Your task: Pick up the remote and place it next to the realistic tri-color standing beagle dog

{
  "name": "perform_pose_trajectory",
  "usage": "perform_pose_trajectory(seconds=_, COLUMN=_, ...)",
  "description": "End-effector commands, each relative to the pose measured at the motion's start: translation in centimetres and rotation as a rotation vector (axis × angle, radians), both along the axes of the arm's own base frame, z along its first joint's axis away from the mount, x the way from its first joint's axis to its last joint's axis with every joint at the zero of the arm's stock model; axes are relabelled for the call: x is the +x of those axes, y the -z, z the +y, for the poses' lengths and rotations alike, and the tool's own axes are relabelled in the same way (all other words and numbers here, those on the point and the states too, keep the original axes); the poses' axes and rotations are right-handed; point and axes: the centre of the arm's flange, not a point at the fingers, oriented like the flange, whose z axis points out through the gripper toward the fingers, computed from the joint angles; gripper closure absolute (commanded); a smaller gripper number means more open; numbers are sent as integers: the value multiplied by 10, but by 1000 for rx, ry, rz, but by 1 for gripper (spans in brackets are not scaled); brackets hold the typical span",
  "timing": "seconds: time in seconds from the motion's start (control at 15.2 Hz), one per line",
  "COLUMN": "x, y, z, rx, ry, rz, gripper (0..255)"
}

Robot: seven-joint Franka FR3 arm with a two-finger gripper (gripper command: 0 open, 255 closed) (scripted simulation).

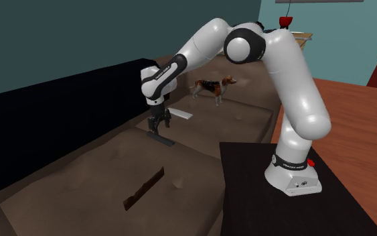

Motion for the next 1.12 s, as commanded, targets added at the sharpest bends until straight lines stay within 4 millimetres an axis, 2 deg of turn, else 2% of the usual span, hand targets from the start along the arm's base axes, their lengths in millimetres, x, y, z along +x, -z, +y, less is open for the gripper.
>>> perform_pose_trajectory(seconds=0.0, x=13, y=19, z=-18, rx=0, ry=26, rz=7, gripper=0)
perform_pose_trajectory(seconds=0.13, x=19, y=32, z=-31, rx=0, ry=44, rz=12, gripper=0)
perform_pose_trajectory(seconds=0.59, x=13, y=71, z=-26, rx=0, ry=44, rz=12, gripper=0)
perform_pose_trajectory(seconds=1.06, x=13, y=71, z=-26, rx=0, ry=44, rz=12, gripper=0)
